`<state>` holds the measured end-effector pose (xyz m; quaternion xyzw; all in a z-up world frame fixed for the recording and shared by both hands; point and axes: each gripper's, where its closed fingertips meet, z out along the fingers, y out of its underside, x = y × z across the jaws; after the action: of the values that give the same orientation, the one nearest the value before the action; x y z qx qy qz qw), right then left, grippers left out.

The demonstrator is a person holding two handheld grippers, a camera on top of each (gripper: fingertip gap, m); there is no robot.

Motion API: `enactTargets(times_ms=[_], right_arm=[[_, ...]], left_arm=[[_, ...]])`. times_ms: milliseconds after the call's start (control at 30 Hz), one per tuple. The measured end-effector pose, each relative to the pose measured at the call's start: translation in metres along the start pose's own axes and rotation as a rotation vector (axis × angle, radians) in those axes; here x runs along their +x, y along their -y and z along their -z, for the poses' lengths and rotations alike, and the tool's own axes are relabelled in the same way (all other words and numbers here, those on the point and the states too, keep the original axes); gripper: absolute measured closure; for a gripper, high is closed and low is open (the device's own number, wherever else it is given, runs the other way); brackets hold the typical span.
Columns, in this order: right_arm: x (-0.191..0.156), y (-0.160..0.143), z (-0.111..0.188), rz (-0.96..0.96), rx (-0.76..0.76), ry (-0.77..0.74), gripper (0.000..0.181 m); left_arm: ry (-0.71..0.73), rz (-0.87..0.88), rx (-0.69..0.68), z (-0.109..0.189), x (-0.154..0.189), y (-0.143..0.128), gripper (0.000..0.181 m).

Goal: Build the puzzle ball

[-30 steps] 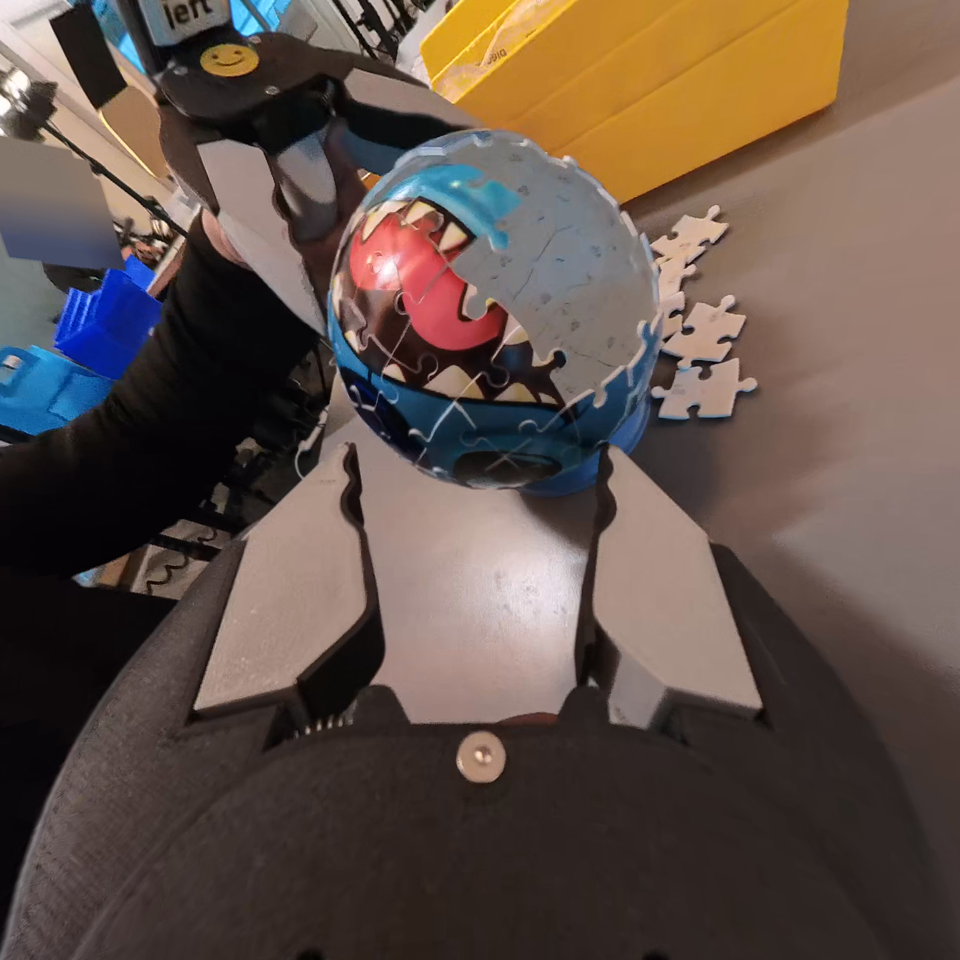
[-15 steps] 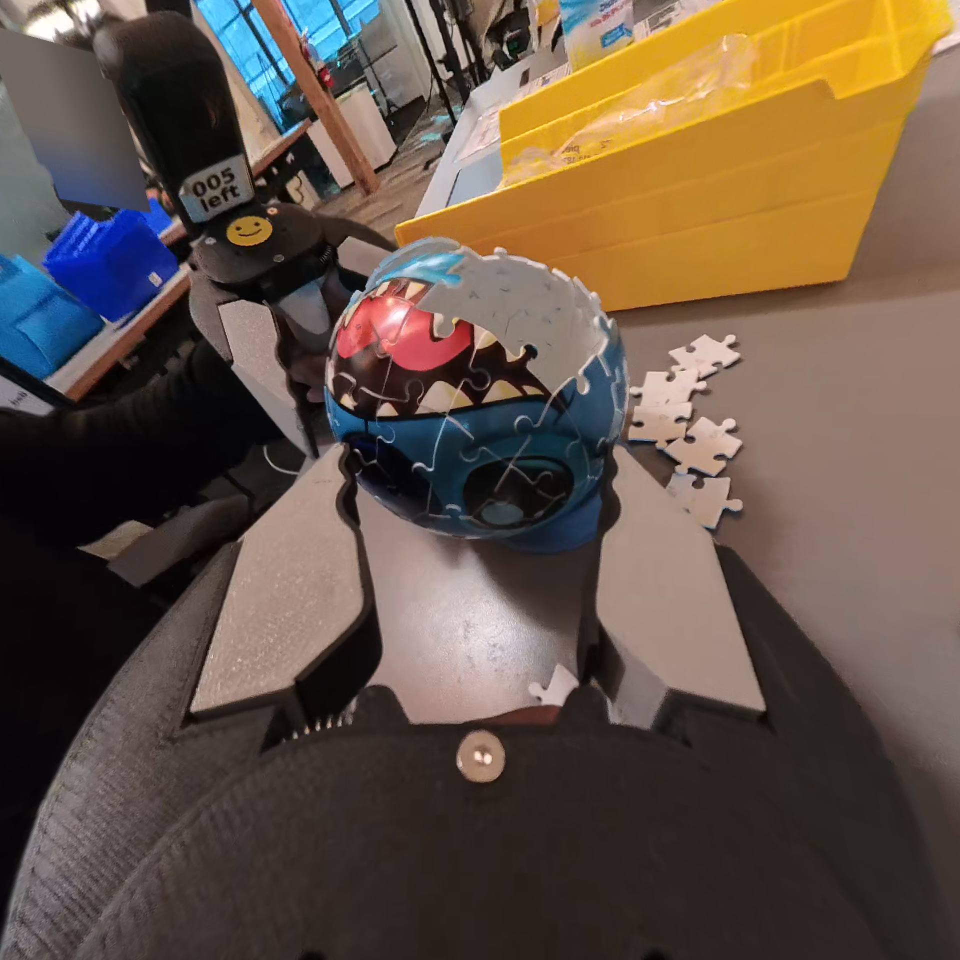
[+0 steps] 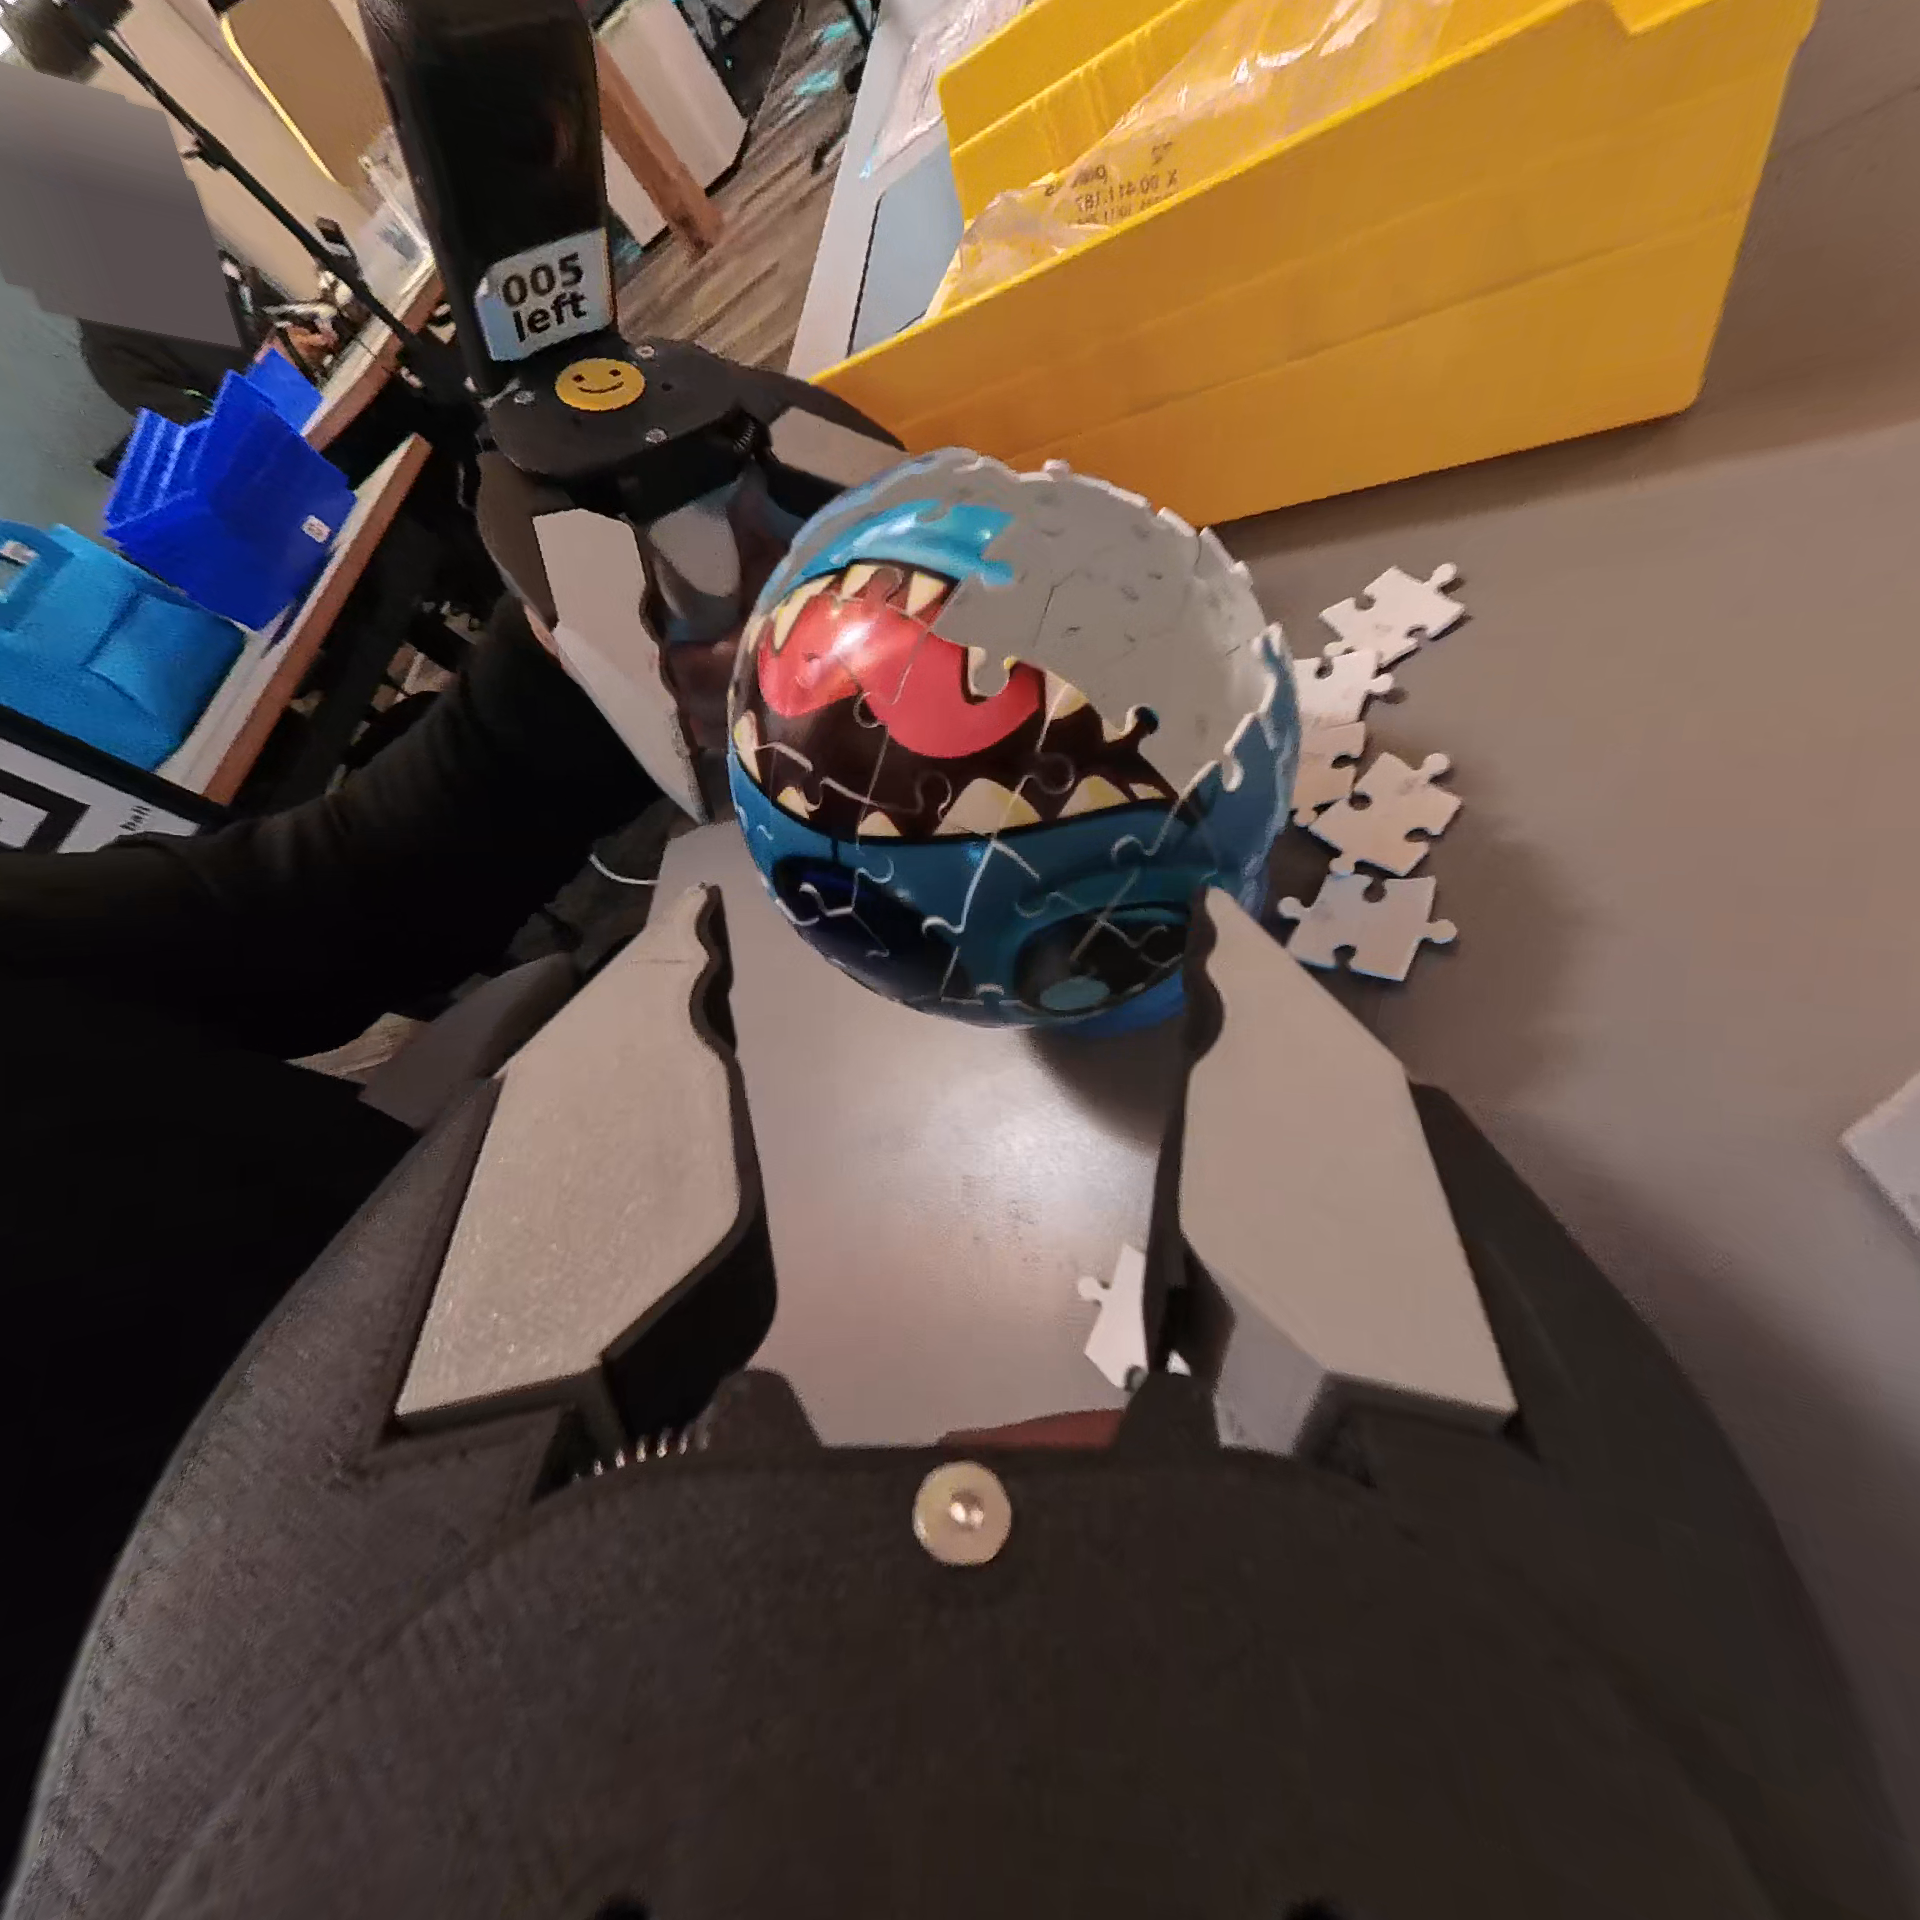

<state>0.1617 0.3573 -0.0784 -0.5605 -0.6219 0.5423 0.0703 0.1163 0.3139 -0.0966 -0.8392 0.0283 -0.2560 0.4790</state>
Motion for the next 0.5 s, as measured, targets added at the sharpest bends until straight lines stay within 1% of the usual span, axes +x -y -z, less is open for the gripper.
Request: enactTargets(times_ms=[33,100,233,333,433,500], right_arm=[[0.002,-0.001,-0.003,-0.003,-0.007,-0.002,0.095],[0.007,0.0,-0.005,0.013,-0.009,-0.02,0.099],[0.01,0.002,-0.005,0.018,0.006,0.002,0.101],[0.011,0.005,-0.005,0.111,0.023,-0.01,0.107],[0.01,0.009,-0.007,0.213,0.042,-0.021,0.106],[0.009,0.009,-0.005,0.261,0.037,-0.032,0.107]], left_arm=[[0.008,-0.007,-0.005,-0.002,-0.001,-0.001,0.069],[0.035,-0.031,-0.006,-0.003,-0.005,-0.001,0.073],[0.058,-0.064,0.018,-0.002,-0.004,-0.004,0.075],[0.094,-0.124,0.045,-0.002,-0.004,-0.008,0.078],[0.134,-0.182,0.067,-0.005,-0.005,-0.013,0.074],[0.135,-0.198,0.077,-0.001,-0.003,-0.016,0.077]])
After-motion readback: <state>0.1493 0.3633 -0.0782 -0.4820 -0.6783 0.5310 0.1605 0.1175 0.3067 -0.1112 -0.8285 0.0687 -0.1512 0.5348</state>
